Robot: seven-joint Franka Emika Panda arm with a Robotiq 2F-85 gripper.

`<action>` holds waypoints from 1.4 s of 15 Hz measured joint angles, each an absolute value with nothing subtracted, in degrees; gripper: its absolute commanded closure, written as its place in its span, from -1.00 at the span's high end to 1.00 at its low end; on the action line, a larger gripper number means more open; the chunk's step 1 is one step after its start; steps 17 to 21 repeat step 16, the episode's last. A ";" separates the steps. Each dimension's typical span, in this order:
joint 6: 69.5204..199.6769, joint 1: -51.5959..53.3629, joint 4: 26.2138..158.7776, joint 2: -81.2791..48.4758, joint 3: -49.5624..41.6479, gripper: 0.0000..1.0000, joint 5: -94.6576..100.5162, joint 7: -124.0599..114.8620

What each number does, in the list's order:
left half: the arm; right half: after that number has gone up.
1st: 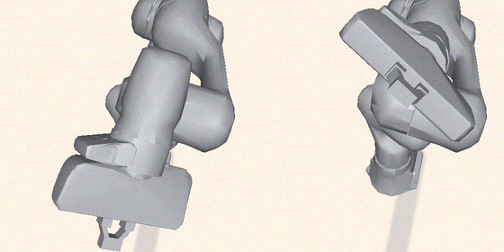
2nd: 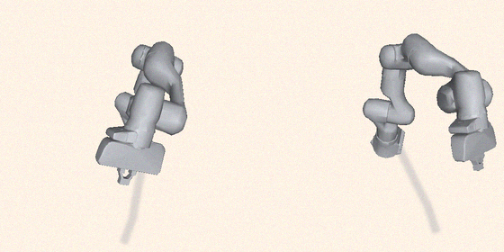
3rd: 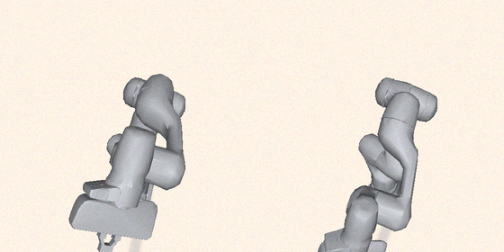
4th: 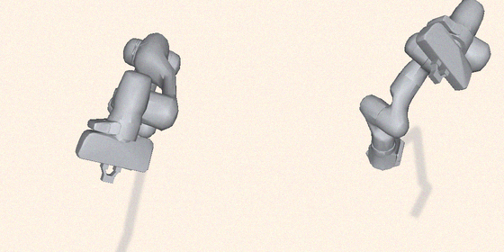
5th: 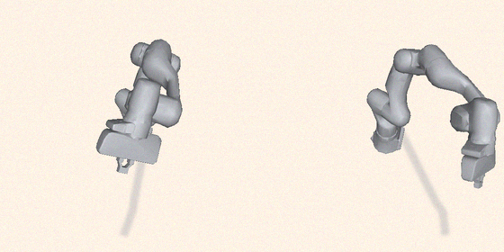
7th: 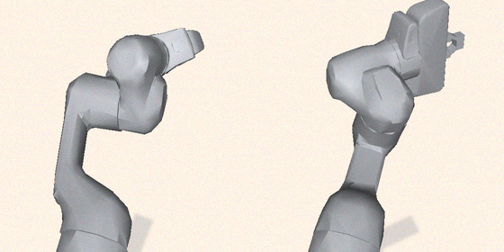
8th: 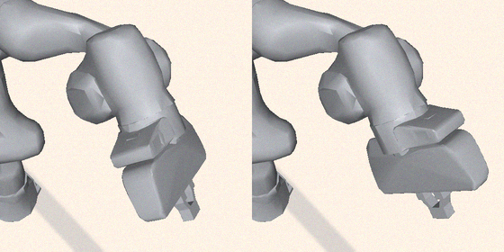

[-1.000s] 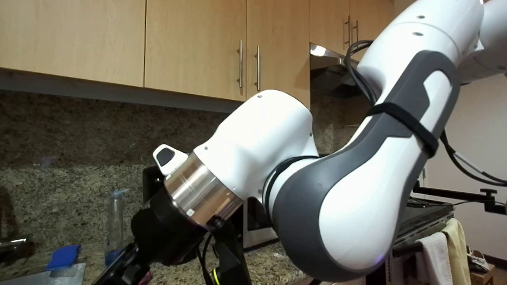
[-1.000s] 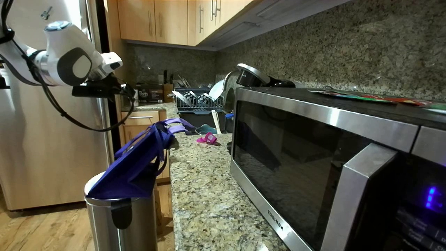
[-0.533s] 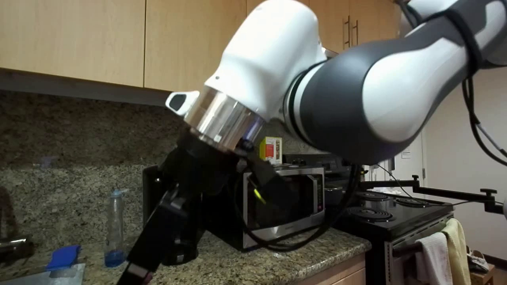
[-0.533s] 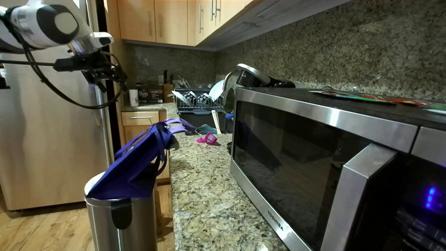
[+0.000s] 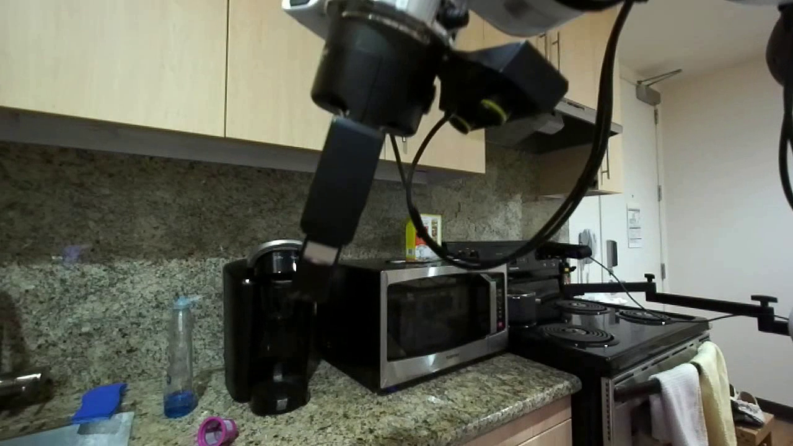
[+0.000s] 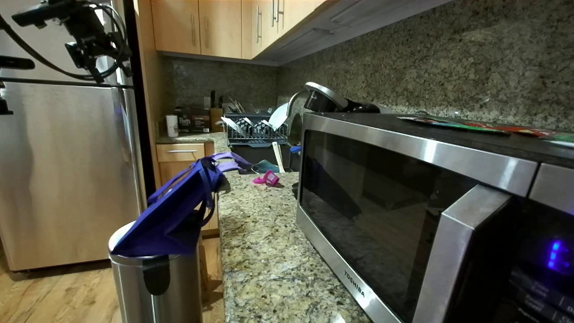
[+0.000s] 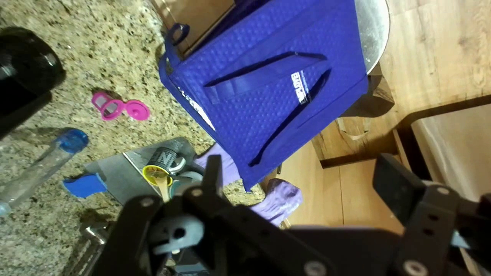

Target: Put the packet on the counter in the bag

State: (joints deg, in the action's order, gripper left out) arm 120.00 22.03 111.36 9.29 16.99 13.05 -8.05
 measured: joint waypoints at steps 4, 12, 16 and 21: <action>107.79 20.28 106.12 9.89 18.09 1.00 14.06 -10.77; 102.20 16.46 103.32 9.34 14.85 1.00 6.50 -8.94; 102.21 16.10 103.32 9.09 15.04 1.00 6.17 -8.73; 102.21 16.10 103.32 9.09 15.04 1.00 6.17 -8.73</action>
